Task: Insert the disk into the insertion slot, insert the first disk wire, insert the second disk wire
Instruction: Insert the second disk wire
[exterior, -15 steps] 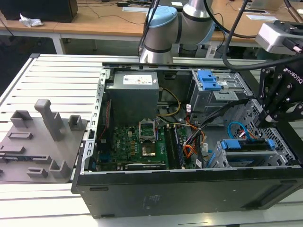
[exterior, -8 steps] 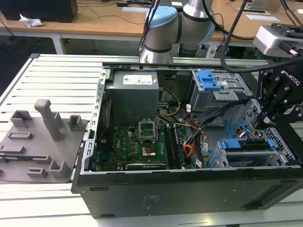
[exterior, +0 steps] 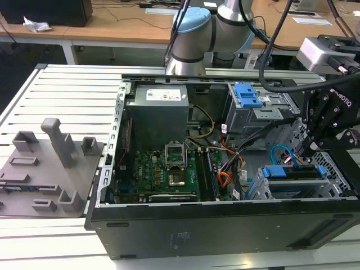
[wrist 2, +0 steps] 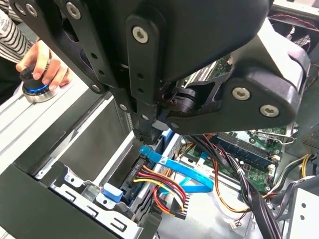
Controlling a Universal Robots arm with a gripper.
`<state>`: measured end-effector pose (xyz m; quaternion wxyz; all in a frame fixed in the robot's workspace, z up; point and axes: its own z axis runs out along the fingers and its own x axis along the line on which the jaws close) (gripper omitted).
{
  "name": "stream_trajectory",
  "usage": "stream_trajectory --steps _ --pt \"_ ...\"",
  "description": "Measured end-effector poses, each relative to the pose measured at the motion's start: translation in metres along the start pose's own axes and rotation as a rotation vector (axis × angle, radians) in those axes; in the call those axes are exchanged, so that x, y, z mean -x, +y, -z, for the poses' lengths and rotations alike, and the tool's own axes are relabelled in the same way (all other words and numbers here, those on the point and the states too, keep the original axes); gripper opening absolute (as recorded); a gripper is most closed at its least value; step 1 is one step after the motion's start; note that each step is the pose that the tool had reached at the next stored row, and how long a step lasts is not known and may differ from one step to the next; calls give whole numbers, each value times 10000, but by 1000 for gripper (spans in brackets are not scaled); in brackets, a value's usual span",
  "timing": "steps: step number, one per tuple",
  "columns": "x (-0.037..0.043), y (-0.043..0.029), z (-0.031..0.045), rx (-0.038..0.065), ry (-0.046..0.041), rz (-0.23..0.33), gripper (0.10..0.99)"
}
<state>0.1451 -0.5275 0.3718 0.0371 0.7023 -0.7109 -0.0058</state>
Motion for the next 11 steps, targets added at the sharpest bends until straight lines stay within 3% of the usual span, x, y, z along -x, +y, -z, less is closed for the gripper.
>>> stream_trajectory --steps 5,11 --pt "-16 50 -35 0 0 0 106" --pt "-21 58 -45 0 0 0 106"
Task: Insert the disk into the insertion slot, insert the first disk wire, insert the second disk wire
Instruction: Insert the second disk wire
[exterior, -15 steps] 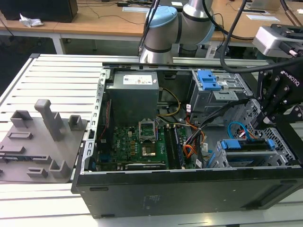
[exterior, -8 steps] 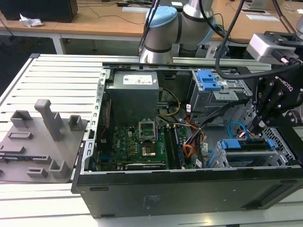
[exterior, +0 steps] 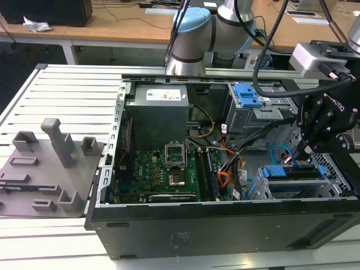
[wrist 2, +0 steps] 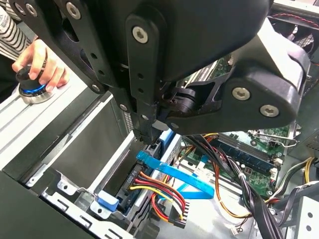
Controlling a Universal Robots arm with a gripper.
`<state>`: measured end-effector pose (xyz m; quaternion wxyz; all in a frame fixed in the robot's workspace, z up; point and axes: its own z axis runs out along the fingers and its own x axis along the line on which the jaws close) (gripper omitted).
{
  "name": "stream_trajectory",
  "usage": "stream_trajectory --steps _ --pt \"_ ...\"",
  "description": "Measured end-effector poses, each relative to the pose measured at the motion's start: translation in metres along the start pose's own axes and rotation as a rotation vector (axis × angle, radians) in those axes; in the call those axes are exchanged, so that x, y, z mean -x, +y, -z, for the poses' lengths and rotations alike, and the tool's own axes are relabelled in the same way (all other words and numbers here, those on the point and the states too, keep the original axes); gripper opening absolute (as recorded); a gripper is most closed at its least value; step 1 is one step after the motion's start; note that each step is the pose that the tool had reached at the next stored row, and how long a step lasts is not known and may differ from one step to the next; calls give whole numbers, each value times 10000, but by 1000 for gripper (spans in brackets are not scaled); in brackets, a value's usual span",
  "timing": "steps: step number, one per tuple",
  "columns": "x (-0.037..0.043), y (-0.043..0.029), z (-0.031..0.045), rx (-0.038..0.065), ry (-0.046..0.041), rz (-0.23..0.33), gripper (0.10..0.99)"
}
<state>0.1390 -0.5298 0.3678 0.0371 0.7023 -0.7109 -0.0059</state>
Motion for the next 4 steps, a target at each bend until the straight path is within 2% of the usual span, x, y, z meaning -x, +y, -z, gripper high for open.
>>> stream_trajectory --steps 4 --pt "0 0 -1 0 0 0 106"
